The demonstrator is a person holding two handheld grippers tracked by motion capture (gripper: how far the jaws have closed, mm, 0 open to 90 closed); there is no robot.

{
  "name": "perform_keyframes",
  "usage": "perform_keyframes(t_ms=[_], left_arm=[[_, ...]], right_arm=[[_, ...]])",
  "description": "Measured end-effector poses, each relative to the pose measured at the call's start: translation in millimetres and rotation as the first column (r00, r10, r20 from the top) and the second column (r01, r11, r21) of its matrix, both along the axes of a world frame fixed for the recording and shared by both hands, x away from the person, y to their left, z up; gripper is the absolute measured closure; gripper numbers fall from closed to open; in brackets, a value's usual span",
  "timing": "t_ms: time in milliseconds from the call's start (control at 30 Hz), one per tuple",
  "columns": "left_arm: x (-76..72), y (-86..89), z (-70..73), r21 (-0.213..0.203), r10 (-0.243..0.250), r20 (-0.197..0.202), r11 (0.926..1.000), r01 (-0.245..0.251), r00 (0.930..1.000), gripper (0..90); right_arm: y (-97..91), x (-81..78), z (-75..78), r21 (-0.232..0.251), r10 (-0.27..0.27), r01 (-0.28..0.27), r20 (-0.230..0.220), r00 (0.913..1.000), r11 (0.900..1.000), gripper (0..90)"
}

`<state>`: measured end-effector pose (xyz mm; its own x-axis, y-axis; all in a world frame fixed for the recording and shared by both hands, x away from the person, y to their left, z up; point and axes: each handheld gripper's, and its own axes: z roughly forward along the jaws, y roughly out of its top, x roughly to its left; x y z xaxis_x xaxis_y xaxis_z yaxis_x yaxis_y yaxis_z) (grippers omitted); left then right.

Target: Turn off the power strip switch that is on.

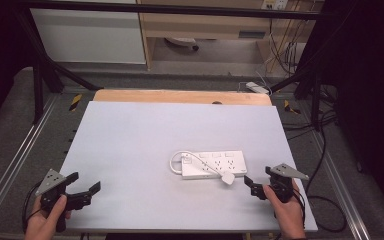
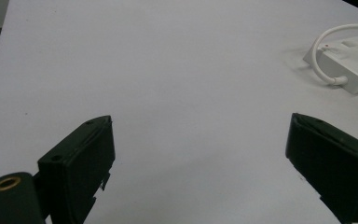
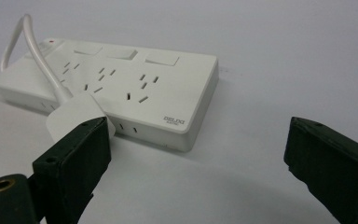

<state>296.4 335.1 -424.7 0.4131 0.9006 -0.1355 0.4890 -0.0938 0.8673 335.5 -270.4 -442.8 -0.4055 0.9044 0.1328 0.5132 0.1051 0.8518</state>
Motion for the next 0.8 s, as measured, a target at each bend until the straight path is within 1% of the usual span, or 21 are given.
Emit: perform_keyframes(t_ms=[33,67,167,333,467,500,567,633,667,800], left_arm=[[0.4,0.4,-0.2,-0.002,0.0,-0.003,1.0,0.0,1.0,8.3],[0.4,0.4,-0.2,-0.002,0.0,-0.003,1.0,0.0,1.0,8.3],[-0.2,1.2,0.4,-0.006,0.002,-0.002,1.0,-0.002,1.0,8.3],[0.3,4.4,0.3,-0.022,0.016,-0.008,0.9996,-0.016,0.9998,8.4],[1.2,5.7,0.1,-0.024,0.018,-0.01,0.9995,-0.018,0.9998,8.5],[1.5,5.6,0.2,-0.027,0.013,-0.01,0.9996,-0.013,0.9999,8.5],[2.1,5.2,-0.2,-0.025,0.006,-0.015,0.9997,-0.007,0.9999,8.3],[2.9,4.6,-1.0,-0.025,0.002,-0.021,0.9997,-0.003,0.9998,8.3],[3.8,3.8,-2.1,-0.017,-0.009,-0.027,0.9998,0.008,0.9996,8.2],[4.1,1.9,-2.7,-0.014,-0.016,-0.035,0.9998,0.015,0.9993,8.1]], right_arm=[[-1.1,-0.7,1.2,0.004,-0.004,0.004,0.014,0.9999,1.0,7.6],[-1.2,-1.0,1.5,0.003,-0.005,0.005,0.016,0.9999,1.0,7.6],[-1.3,-1.6,2.0,0.0,-0.009,0.009,0.017,0.9998,1.0,7.5],[-2.8,-2.0,3.5,0.012,-0.017,0.017,0.015,0.9997,0.9998,7.1],[-2.6,-2.3,5.5,0.024,-0.018,0.018,0.013,0.9997,0.9996,6.7],[-2.6,-2.3,5.5,0.024,-0.018,0.018,0.013,0.9997,0.9996,6.7],[-3.6,-1.7,7.7,0.042,-0.025,0.025,0.005,0.9997,0.9988,5.9],[-3.9,-1.2,8.3,0.041,-0.026,0.026,0.004,0.9997,0.9988,5.7],[-3.2,-0.4,9.9,0.035,-0.027,0.027,0.001,0.9996,0.999,5.1],[0.2,0.0,12.0,0.035,-0.014,0.014,-0.001,0.9999,0.9993,4.3]])
